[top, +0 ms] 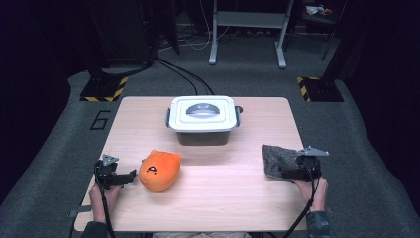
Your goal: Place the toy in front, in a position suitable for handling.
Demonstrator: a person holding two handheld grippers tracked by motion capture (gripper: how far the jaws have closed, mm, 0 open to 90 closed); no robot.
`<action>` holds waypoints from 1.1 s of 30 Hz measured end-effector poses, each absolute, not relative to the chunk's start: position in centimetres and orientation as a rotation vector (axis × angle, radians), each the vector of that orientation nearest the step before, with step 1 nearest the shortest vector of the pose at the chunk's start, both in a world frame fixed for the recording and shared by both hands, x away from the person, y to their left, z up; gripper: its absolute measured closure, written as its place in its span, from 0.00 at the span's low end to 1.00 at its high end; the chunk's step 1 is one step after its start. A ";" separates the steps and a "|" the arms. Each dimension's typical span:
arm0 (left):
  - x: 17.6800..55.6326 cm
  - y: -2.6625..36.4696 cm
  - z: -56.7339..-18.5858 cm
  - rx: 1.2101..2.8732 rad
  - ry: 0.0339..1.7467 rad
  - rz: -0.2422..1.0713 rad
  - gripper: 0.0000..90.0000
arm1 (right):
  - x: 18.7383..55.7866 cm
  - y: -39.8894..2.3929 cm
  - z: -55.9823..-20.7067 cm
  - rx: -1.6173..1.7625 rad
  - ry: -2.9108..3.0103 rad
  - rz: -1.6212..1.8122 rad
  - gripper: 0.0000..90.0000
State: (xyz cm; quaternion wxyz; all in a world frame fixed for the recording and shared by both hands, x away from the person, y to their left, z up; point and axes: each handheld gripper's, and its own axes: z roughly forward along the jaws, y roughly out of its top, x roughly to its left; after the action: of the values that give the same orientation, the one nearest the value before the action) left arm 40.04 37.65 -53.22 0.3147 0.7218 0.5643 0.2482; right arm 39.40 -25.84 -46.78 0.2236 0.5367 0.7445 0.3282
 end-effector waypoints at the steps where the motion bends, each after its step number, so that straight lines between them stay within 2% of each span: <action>1: 40.0 37.6 -53.2 1.902 1.487 0.654 0.03 | 38.8 -25.5 -46.9 1.469 2.063 0.898 0.04; 5: 40.0 37.6 -53.2 1.902 1.487 0.653 0.03 | 36.6 -23.9 -48.2 1.450 2.088 0.905 0.00; 12: 40.0 37.7 -53.2 1.902 1.487 0.653 0.03 | 33.7 -22.0 -50.7 1.428 2.081 0.900 0.00; 21: 40.1 37.6 -53.2 1.900 1.489 0.653 0.03 | 33.2 -21.5 -52.9 1.460 2.075 0.885 0.00; 33: 40.1 37.7 -53.1 1.869 1.519 0.642 0.05 | 33.4 -21.2 -53.1 1.462 2.079 0.884 0.00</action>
State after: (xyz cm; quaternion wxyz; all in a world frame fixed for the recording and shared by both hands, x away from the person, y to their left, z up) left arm 40.07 37.73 -53.12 0.3191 0.7106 0.5777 0.2440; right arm 33.37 -21.22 -53.07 0.2233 0.5296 0.7531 0.3201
